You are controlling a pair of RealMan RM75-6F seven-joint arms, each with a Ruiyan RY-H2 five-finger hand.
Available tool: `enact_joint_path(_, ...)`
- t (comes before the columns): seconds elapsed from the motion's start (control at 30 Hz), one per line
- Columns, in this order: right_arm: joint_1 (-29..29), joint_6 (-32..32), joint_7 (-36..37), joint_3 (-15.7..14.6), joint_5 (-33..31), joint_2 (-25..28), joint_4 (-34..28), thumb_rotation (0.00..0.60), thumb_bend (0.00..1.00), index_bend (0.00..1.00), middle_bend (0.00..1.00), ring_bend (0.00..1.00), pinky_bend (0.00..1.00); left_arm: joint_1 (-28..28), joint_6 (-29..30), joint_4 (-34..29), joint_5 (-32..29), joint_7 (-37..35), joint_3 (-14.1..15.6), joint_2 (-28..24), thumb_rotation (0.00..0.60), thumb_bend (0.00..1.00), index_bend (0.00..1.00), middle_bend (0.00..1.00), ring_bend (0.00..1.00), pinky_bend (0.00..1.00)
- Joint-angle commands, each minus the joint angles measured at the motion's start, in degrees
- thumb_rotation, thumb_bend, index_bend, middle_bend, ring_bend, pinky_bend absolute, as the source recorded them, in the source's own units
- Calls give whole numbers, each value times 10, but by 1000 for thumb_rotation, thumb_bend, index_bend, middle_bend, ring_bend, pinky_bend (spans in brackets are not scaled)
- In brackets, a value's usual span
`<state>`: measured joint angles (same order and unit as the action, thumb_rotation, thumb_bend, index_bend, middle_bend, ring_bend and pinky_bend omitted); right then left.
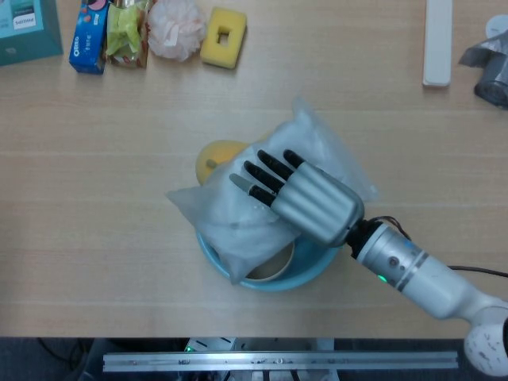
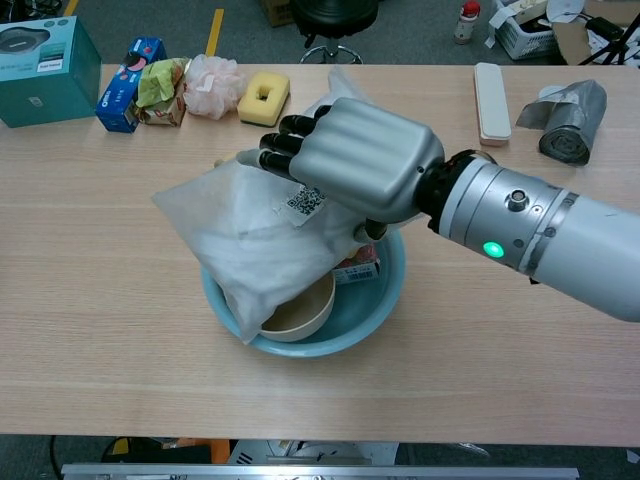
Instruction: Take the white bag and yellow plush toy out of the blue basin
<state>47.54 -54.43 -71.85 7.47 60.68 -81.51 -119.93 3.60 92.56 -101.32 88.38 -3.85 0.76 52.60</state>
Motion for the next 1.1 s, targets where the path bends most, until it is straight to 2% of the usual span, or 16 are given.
enact_joint_path(0.03,33,-25,-40,-7,-47,-32,20,600,0,43,183,122,295,0,-1,1,-2,-4,-1,-1,600,240,328,285,187,164)
enact_joint_path(0.1,45,-34,-53,-10,-61,-44,32,600,27,116,237,163,314,0,-1,2,-2,-6,-1,-1,600,240,328,285,188,164)
enact_joint_path(0.23,61,-45,-46,-14,-53,-64,63,600,145,373,392,332,480,0,-2,2,0,-11,-1,-2,600,240,328,285,187,164)
enact_joint_path(0.37,59,-53,9,-8,-7,-71,88,600,273,579,542,533,709,1,-1,3,-3,-16,-3,-5,600,240,328,285,187,164)
enact_joint_path(0.47,51,-65,66,-6,38,-65,100,600,315,665,604,623,799,3,2,4,-4,-19,-4,-6,600,240,328,285,187,164)
enact_joint_path(0.8,8,-128,176,14,112,16,61,600,325,691,622,648,825,0,0,2,1,-18,-5,-7,600,240,328,285,187,164)
enact_joint_path(0.93,-12,-153,206,32,103,58,53,600,325,690,622,649,825,-2,-3,2,2,-16,-6,-7,600,240,328,285,187,164)
enact_joint_path(1.1,-31,-167,233,50,64,101,73,600,323,690,622,647,825,-5,-8,1,3,-12,-5,-5,600,240,328,285,187,164)
